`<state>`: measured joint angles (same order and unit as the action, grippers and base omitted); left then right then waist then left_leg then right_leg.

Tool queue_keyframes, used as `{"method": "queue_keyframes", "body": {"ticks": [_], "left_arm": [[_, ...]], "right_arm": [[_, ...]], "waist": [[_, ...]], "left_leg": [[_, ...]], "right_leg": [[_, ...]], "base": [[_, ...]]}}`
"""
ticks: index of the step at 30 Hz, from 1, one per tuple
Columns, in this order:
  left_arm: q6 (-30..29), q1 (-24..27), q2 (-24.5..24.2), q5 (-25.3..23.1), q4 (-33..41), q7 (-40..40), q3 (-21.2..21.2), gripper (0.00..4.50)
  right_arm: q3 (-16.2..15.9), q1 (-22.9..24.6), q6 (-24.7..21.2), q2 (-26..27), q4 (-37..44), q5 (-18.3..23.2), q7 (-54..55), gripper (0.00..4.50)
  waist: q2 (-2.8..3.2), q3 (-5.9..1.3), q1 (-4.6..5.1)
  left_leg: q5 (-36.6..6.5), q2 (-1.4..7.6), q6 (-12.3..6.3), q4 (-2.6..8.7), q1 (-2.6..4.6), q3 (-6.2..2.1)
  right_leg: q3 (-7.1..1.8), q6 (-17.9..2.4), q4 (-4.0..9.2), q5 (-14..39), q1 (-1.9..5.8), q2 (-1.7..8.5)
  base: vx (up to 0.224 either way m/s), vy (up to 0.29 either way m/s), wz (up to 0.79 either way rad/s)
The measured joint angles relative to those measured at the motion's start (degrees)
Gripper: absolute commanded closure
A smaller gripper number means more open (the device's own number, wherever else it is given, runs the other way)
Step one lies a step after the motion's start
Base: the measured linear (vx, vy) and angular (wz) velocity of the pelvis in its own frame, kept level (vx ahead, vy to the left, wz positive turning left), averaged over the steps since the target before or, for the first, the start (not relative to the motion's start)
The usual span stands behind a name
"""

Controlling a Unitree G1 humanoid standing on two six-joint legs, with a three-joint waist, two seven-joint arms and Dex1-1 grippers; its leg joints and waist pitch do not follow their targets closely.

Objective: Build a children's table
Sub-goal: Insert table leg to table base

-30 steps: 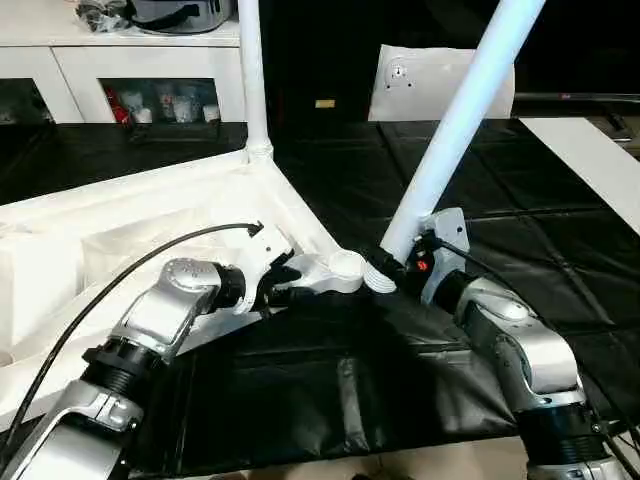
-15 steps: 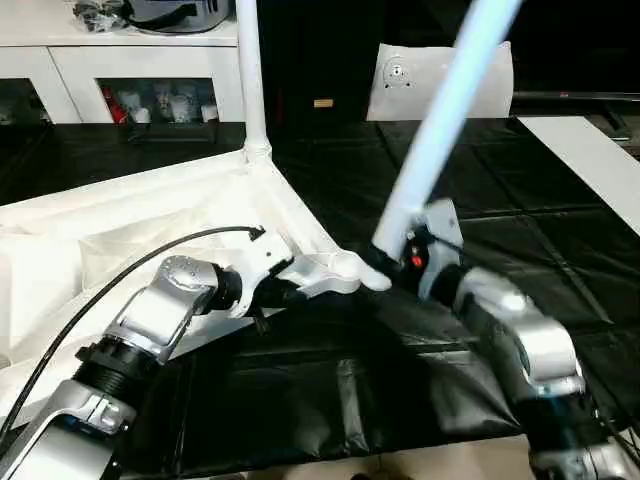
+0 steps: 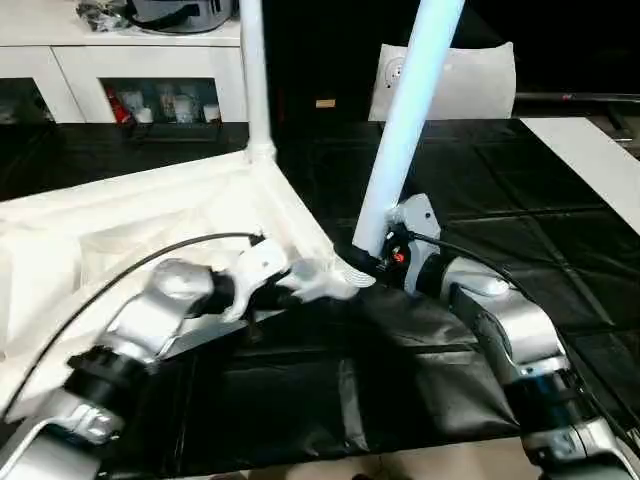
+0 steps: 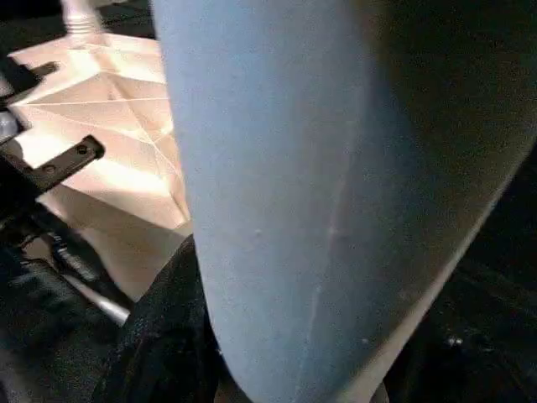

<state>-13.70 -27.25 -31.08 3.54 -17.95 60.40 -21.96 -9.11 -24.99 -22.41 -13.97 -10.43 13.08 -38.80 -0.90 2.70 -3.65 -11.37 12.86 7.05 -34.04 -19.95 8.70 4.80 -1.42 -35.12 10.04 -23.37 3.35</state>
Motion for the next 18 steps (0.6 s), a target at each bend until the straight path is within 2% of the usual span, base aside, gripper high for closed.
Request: {"method": "queue_keyframes", "body": {"ticks": [2,9,18], "left_arm": [[2.3,0.7,-0.6,0.2,0.0,2.4,0.1,4.50],[2.5,0.6,-0.4,0.2,-0.5,3.7,0.3,4.50],[2.8,0.5,-0.3,-0.2,-1.1,4.6,0.6,4.50]], "right_arm": [[-0.4,0.0,0.1,0.0,0.0,0.3,-1.6,2.54],[-2.7,0.0,-1.2,-0.2,-0.9,0.3,-4.1,2.54],[-4.0,-0.6,-3.2,-0.8,-0.9,0.0,-5.8,2.54]], "waist": [[0.00,0.00,-0.22],[-0.01,0.00,-0.50],[-0.07,-0.08,-0.60]], "left_leg": [[0.0,0.00,0.00,0.02,0.00,0.00],[0.0,-0.03,-0.04,0.01,0.03,0.08],[0.0,-0.03,-0.04,0.01,0.11,0.10]], "right_leg": [[0.00,0.0,0.01,0.0,0.00,0.02],[-0.11,0.0,0.00,0.0,0.00,0.12],[-0.13,0.0,-0.04,0.0,0.02,0.11]], "base": [[0.000,0.000,0.00],[0.000,0.000,0.00],[0.000,0.000,0.00]]}}
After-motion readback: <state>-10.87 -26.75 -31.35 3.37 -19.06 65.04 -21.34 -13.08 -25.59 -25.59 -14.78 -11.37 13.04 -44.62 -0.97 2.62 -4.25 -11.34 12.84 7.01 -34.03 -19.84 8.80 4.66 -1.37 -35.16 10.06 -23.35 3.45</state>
